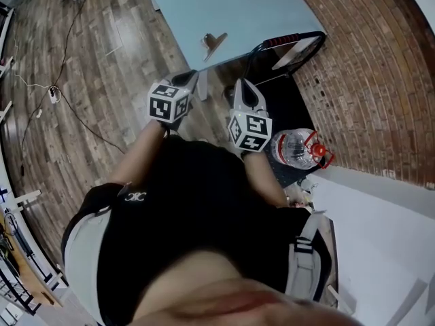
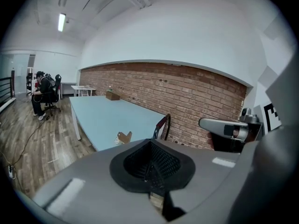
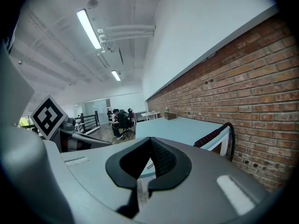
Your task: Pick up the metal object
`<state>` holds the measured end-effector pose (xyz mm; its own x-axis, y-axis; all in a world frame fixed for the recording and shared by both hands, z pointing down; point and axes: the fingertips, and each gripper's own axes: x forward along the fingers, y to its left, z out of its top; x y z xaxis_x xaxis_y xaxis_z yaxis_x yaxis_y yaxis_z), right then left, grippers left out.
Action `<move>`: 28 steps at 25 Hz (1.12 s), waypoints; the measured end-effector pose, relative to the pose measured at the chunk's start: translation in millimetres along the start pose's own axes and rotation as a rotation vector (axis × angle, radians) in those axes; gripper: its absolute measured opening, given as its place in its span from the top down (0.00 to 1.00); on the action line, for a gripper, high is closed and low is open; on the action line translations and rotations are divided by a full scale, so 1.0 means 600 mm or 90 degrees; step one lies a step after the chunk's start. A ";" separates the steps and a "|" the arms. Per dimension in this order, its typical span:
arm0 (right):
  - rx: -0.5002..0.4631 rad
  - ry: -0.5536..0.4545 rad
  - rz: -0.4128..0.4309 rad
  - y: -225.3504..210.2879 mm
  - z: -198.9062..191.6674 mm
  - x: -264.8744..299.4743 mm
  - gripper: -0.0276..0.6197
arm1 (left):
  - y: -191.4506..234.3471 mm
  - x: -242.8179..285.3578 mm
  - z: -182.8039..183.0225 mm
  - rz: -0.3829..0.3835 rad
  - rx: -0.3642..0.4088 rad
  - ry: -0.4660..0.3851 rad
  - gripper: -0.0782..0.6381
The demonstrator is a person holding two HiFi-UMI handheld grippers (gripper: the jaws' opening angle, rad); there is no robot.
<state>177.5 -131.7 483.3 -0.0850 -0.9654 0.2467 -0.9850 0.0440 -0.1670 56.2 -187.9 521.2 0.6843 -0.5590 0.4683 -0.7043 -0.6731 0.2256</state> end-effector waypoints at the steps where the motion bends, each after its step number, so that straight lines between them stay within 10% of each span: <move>1: 0.002 0.005 -0.002 -0.005 -0.003 0.006 0.94 | 0.004 0.007 -0.001 0.002 -0.001 0.005 0.89; 28: 0.006 0.032 -0.139 -0.029 0.035 0.241 0.94 | 0.192 0.247 0.069 -0.115 0.020 0.105 0.89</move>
<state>185.7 -277.6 501.9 0.1224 -0.9377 0.3252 -0.9794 -0.1673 -0.1135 84.3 -368.1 581.3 0.7571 -0.3433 0.5558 -0.5650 -0.7712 0.2933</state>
